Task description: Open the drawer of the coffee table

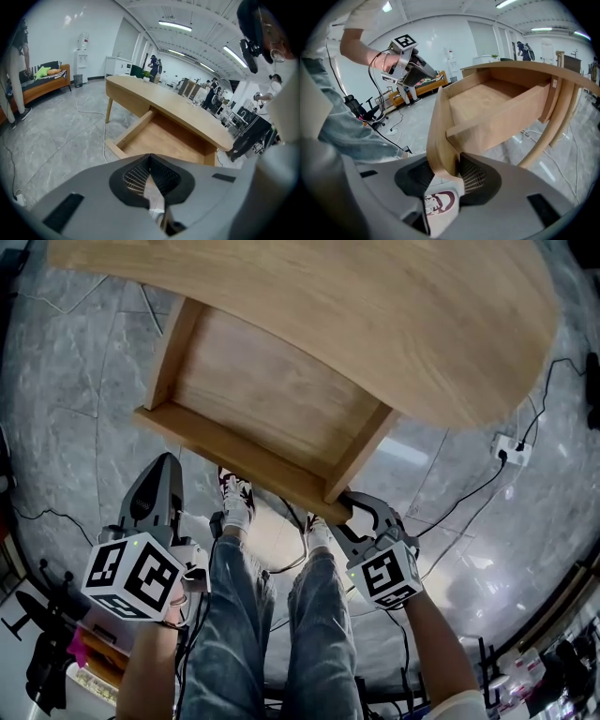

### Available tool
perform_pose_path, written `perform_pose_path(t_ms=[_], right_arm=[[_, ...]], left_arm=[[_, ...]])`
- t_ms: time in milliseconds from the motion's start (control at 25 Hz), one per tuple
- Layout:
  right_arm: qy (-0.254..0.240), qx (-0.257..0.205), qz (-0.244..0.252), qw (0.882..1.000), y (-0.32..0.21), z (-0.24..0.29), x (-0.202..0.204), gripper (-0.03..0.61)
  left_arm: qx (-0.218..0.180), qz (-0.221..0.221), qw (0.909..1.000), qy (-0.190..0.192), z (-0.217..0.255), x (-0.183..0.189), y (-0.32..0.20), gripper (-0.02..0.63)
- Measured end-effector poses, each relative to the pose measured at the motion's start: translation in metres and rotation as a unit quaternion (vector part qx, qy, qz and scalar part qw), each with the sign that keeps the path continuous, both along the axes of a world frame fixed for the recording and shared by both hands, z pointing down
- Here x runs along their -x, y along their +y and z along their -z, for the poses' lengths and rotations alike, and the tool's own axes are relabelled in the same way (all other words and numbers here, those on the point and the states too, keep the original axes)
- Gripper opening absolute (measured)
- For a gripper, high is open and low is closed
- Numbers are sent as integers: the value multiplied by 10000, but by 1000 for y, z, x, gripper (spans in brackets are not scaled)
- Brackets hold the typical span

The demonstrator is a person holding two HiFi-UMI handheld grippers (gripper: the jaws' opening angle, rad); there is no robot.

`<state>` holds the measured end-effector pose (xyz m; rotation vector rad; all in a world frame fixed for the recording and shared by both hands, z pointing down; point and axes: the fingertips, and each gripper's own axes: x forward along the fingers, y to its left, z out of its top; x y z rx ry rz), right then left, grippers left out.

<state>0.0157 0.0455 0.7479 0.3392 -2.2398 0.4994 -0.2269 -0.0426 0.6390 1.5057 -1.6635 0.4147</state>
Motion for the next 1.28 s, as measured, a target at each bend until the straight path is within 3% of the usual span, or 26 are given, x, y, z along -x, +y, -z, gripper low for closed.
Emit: perform_pose_path(t_ms=[280,440,640,840,1000,1120,1280], right_arm=[[-259,307,-724,9966,-6,35,14,175],[-486,461,-1611,9847,-20,73,16,173],[-786,282,-2994,9505,-61,139,19,166],[-1120,-83,-4227,8993,-102,247,12,126],[-1558,-630,-4854,8580,-128,347,11,86],[-1737,-1061,-4963,8439,-141,414,11,34],[-1838,-1581,-4884,8383,-153,485,9,23]], left_arm=[[-205,13,9997,127,27,-1,-16,-8],[-412,-25,9989,236,61,-1,-29,-8],[-793,-147,9963,285,128,8,-59,-8],[-1076,-485,9926,296,213,1,-80,-8],[-1447,-737,9865,203,285,5,-98,-7],[-1821,-897,9791,133,340,10,-115,-8],[-2313,-1137,9661,125,408,11,-129,-8]])
